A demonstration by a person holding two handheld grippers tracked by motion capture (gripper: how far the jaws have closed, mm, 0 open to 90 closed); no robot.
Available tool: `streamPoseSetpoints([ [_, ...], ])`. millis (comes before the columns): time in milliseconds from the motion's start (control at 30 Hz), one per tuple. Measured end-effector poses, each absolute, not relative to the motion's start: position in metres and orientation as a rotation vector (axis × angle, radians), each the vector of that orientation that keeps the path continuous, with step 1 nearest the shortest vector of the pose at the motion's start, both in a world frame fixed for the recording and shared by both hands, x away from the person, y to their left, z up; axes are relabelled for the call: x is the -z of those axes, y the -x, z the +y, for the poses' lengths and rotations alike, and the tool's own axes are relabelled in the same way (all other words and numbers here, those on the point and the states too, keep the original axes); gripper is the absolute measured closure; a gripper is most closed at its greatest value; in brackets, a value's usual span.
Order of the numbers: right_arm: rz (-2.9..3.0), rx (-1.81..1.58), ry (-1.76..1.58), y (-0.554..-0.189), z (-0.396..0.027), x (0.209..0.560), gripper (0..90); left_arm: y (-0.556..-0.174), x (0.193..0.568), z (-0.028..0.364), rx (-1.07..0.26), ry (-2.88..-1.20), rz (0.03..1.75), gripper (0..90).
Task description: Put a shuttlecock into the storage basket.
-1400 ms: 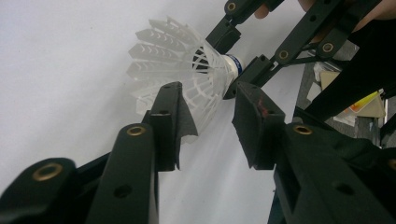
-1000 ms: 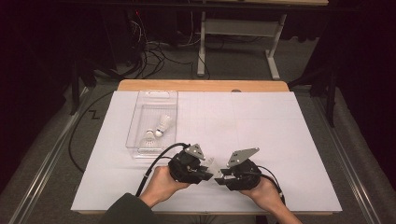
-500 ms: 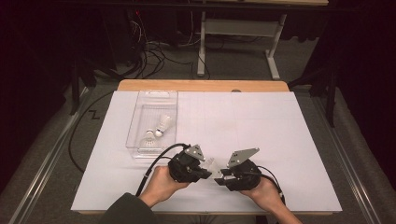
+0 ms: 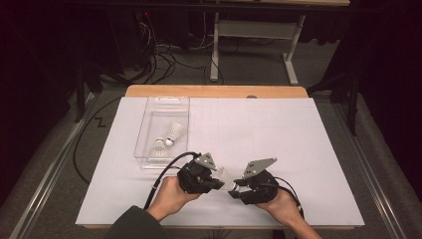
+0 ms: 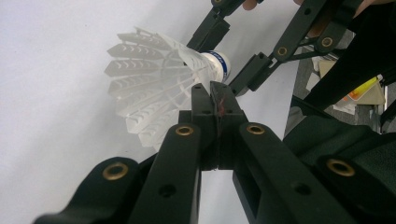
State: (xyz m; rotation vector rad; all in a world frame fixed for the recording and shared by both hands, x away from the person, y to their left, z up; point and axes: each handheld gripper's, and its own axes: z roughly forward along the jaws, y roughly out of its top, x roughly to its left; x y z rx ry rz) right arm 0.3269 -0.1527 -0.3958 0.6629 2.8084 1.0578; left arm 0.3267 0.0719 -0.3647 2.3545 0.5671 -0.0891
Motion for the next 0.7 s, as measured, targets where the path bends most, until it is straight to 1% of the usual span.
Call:
streamPoseSetpoints([
  [367,2.76,-1.109,-0.669,-0.326,-0.158,0.396,38.5,-0.327,0.361,0.078,0.074,-2.343,0.589,90.0],
  [700,2.704,-1.16,-0.686,-0.326,-0.168,0.394,34.4,-0.327,0.358,0.088,0.066,-2.321,0.612,90.0],
])
